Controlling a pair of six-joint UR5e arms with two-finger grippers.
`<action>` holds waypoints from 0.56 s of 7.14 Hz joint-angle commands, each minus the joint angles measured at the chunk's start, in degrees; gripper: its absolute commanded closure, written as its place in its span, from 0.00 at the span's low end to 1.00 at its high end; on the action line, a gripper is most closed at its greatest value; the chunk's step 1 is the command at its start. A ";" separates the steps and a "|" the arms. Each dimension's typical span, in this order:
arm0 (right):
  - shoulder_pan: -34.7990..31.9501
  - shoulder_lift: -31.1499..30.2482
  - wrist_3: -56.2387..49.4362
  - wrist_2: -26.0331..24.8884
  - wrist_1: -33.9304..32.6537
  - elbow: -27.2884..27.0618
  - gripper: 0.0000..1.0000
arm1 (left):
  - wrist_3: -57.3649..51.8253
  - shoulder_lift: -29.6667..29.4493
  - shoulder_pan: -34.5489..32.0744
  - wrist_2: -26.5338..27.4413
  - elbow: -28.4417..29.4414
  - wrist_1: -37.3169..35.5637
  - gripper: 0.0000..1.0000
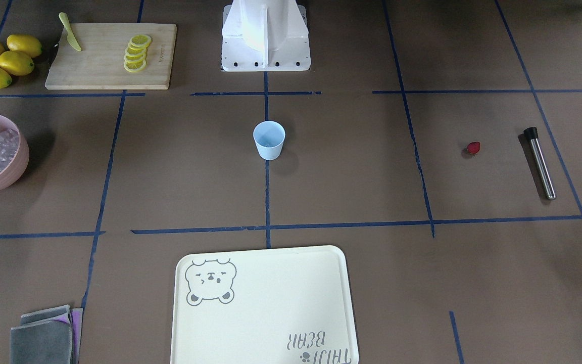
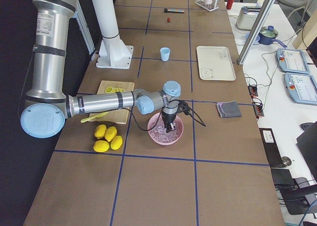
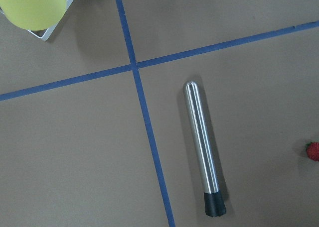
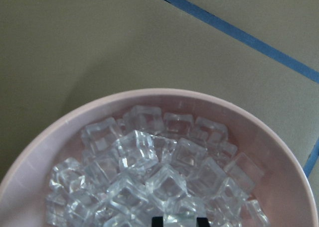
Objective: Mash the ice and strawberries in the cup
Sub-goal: 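Grasp another ice cube with the right gripper and lift it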
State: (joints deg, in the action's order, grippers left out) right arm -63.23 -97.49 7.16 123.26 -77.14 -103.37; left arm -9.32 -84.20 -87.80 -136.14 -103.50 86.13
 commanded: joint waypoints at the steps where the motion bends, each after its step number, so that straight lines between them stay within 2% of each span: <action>1: -2.32 4.12 1.09 0.92 -4.91 -3.22 0.98 | 0.00 0.00 0.00 0.00 -0.03 0.00 0.00; 2: -2.42 8.68 3.02 1.27 -9.91 -4.72 0.97 | 0.00 0.00 0.00 0.00 -0.03 0.00 0.00; 3: -2.16 14.55 12.17 2.06 -12.74 -5.17 0.99 | 0.00 0.00 0.00 0.00 -0.03 0.00 0.00; 4: 0.54 19.40 22.01 2.15 -12.77 -5.35 1.00 | 0.00 -0.09 0.00 0.00 -0.03 0.00 0.00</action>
State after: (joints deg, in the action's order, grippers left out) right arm -64.80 -84.39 18.33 125.04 -88.27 -108.18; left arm -9.32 -84.22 -87.80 -136.14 -103.54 86.13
